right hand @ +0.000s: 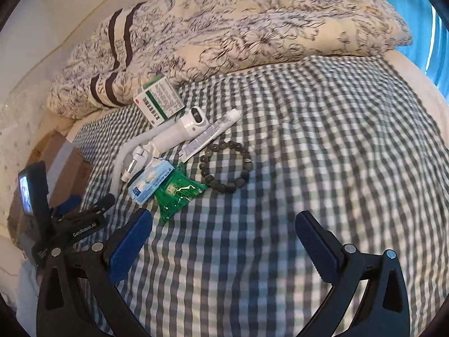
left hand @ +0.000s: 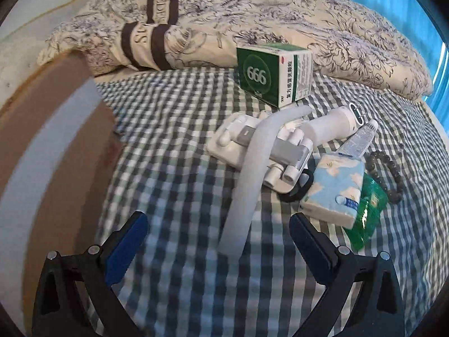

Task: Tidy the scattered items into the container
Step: 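Grasp the white tube with the left gripper while the right grasps the blue tissue pack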

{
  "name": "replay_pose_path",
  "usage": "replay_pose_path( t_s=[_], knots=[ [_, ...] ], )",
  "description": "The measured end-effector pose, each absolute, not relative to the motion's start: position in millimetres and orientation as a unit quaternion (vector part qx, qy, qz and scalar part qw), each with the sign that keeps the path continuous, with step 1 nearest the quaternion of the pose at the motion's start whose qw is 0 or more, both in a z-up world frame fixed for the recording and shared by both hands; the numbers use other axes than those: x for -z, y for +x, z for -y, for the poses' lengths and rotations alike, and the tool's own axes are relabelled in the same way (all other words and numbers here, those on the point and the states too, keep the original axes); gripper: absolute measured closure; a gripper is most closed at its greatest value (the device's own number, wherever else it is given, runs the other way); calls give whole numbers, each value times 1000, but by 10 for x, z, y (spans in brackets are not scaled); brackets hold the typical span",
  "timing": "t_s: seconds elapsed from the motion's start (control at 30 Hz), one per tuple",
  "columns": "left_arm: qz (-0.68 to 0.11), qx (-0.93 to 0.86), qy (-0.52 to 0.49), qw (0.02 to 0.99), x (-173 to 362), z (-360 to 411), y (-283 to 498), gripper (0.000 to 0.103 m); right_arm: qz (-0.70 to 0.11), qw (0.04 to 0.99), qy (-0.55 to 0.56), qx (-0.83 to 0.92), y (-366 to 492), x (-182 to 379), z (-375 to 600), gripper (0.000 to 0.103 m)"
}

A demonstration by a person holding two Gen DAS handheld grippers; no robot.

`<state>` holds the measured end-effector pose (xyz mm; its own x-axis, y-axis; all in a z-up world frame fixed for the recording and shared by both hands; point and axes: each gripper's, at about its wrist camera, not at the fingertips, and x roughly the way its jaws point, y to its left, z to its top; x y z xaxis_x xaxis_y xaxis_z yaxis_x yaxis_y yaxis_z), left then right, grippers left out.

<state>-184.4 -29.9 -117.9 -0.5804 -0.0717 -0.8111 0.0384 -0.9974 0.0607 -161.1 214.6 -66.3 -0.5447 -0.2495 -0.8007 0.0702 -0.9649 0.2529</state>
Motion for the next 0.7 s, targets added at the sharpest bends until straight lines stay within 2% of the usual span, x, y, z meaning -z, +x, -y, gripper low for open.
replay_pose_path(
  t_s=[0.07,0.13,0.17,0.23,0.27,0.3,0.7],
  knots=[
    [29,889,456,27,1239,264,-1900,1,89,94,472,872,-1695,715,-2067,1],
    [33,883,468,25,1335,268,-1997,17,83,98,476,870,-1777,762,-1966,1],
    [28,877,479,22,1387,287,-2042,45,80,101,478,869,-1816,780,-1912,1],
    [8,877,481,14,1400,341,-2068,59,71,107,481,867,-1880,808,-1814,1],
    [5,879,476,13,1374,358,-2059,80,66,109,482,867,-1912,819,-1762,1],
    [3,880,475,11,1345,374,-2048,91,61,113,483,866,-1949,828,-1700,1],
    [-12,909,415,47,654,582,-1730,91,-26,167,497,851,-2069,955,-886,1]
  ],
)
